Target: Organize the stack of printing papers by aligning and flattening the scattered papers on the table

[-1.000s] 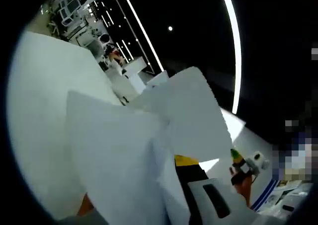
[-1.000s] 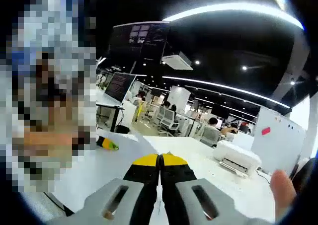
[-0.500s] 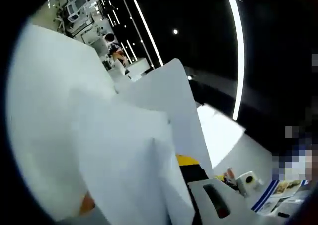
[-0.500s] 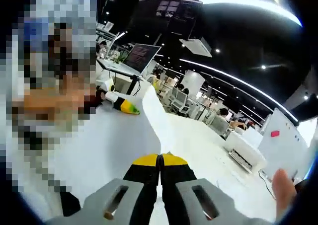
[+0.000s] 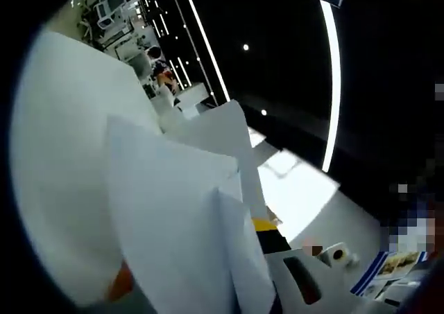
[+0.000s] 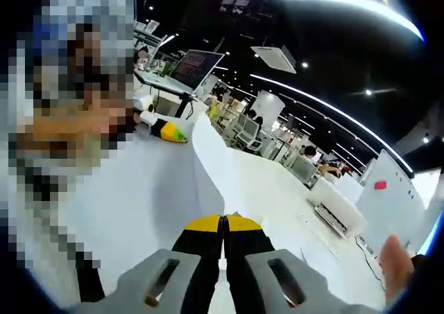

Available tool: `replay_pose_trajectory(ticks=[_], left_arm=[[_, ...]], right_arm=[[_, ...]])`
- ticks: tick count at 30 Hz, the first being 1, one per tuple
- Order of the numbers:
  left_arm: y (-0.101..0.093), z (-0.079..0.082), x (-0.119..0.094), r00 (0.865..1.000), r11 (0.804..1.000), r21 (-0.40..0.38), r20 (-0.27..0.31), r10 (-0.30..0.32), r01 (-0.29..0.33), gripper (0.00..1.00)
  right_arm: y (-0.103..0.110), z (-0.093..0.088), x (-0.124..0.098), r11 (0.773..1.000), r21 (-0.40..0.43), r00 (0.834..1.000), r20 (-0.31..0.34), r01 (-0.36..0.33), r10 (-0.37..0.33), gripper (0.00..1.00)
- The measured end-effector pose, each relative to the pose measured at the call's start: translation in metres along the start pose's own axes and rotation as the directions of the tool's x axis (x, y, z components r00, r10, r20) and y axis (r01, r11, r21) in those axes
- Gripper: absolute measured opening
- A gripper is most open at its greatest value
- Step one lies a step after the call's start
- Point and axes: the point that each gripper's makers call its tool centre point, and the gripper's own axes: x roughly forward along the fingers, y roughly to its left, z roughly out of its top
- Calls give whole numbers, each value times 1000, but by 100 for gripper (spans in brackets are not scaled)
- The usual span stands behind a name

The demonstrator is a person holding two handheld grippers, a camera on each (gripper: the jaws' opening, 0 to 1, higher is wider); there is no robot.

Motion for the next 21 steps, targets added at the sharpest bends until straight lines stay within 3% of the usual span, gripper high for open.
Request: replay_pose_trajectory(ticks=[12,21], left_arm=[[0,2,-3,1000,1000,-9,4,-1,1,6],[-4,12,3,1000,1000,-15,4,-6,6,6]], right_arm=[[-27,1,-12,998,-10,998,-1,65,-65,0],[-47,14,-17,990,-98,995,-7,102,-103,0]])
